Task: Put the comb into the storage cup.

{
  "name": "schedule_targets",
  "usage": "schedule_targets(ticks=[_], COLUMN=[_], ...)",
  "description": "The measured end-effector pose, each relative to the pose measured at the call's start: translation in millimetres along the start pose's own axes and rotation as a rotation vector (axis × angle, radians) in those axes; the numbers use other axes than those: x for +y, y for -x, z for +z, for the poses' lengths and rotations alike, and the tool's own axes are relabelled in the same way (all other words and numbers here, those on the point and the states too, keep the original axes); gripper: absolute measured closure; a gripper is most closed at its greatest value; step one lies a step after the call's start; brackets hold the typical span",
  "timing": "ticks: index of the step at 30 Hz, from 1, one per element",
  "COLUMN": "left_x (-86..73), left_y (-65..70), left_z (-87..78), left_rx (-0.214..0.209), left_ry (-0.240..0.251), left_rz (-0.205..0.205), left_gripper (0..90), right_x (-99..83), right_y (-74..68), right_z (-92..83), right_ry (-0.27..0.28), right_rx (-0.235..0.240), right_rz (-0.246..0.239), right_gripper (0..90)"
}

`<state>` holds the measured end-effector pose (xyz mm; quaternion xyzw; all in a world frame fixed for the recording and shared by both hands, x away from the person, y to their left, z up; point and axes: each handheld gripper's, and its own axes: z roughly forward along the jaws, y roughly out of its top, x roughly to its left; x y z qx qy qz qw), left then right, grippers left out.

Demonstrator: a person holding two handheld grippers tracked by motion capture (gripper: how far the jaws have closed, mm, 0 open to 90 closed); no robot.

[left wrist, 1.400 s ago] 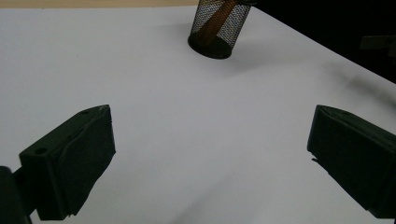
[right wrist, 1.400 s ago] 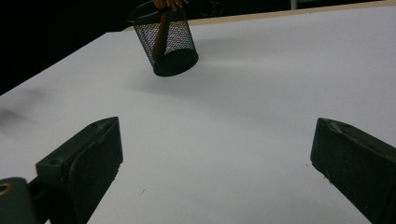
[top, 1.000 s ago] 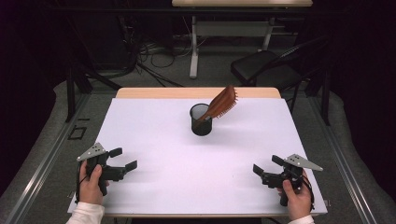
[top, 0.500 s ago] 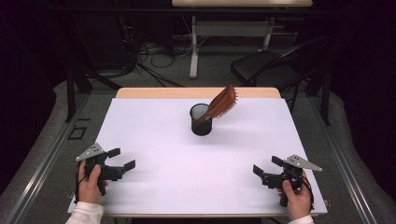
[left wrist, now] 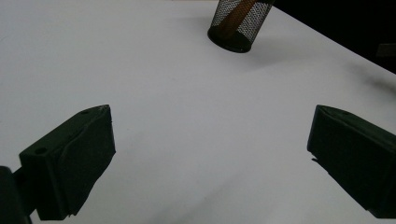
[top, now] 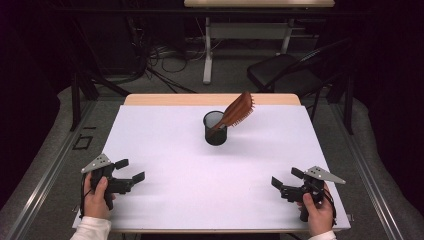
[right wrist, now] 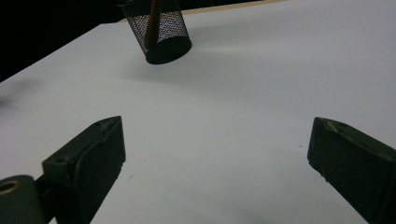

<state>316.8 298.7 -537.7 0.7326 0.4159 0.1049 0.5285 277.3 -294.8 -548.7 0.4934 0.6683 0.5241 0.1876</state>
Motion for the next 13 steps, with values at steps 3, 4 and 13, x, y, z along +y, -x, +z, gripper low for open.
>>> schedule_targets(ticks=[3, 4, 13], left_x=[-0.2, -0.2, -0.3], left_y=[-0.2, -0.2, -0.7], left_z=[-0.2, -0.3, -0.2], left_rx=[0.000, 0.001, 0.002], left_ry=[0.000, 0.000, -0.001], left_rz=[0.000, 0.000, 0.000], left_gripper=[1.3, 1.3, 1.3], right_x=[-0.1, -0.1, -0.4], right_y=[1.5, 2.1, 2.9], right_z=[-0.7, -1.2, -1.0], right_ry=[0.004, 0.003, 0.008], right_rx=[-0.002, -0.004, -0.003], right_rz=[0.008, 0.010, 0.015], right_gripper=[4.1, 4.1, 4.1])
